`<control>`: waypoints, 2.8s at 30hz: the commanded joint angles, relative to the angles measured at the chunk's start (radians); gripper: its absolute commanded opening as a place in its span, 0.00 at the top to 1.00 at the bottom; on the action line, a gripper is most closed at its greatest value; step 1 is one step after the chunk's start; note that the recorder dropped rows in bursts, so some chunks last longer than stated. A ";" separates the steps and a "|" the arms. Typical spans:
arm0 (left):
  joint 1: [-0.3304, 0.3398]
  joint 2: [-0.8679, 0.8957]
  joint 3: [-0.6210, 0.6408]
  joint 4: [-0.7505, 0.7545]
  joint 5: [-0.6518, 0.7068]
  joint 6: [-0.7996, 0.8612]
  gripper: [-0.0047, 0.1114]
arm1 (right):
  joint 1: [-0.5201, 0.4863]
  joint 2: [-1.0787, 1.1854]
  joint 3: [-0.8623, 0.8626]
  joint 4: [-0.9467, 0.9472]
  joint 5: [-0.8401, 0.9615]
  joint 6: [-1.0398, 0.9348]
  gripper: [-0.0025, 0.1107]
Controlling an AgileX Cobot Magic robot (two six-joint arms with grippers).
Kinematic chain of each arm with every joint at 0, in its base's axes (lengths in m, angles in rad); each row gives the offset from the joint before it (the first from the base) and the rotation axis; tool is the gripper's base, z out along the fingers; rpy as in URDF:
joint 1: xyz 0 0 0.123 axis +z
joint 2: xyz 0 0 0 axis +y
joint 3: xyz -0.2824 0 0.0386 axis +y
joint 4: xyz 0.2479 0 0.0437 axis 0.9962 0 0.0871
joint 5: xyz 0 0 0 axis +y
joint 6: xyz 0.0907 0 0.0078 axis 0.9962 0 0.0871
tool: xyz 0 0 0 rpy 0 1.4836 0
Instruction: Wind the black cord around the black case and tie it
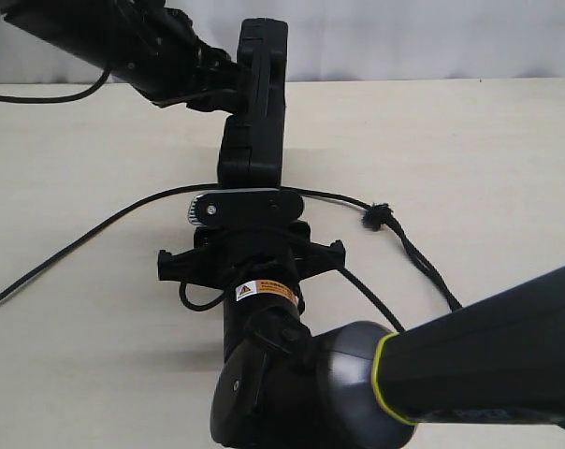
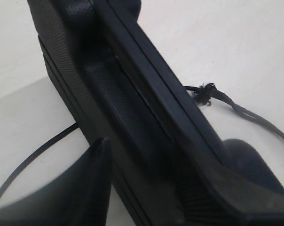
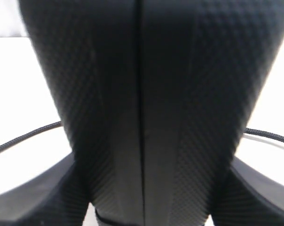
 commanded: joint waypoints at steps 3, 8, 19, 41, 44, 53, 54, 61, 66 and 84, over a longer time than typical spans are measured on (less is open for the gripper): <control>-0.009 0.011 -0.007 -0.002 0.006 -0.008 0.61 | 0.001 -0.010 -0.003 -0.027 0.022 -0.029 0.51; -0.009 0.011 -0.007 0.002 0.010 -0.008 0.61 | 0.001 -0.010 -0.003 -0.027 0.022 -0.029 0.51; -0.009 0.009 -0.137 -0.001 0.062 -0.010 0.61 | 0.001 -0.010 -0.003 -0.027 0.022 -0.029 0.51; -0.009 0.148 -0.169 -0.021 0.033 -0.023 0.61 | 0.001 -0.010 -0.003 -0.027 0.044 -0.133 0.49; -0.009 0.148 -0.169 -0.021 0.031 -0.023 0.61 | 0.001 -0.012 -0.003 -0.026 0.044 -0.152 0.39; -0.009 0.148 -0.169 -0.021 0.030 -0.023 0.61 | 0.003 -0.092 -0.003 0.170 0.051 -0.381 0.15; -0.009 0.148 -0.169 -0.021 0.028 -0.023 0.61 | 0.003 -0.102 -0.003 0.211 0.051 -0.413 0.15; -0.009 0.148 -0.169 -0.019 0.025 -0.023 0.61 | 0.003 -0.196 -0.003 0.395 0.066 -0.660 0.15; -0.009 0.148 -0.169 -0.009 0.025 -0.023 0.61 | 0.029 -0.261 0.015 0.395 0.104 -0.686 0.15; -0.009 0.148 -0.169 0.003 0.053 -0.023 0.61 | -0.145 -0.803 0.183 0.395 0.255 -0.862 0.15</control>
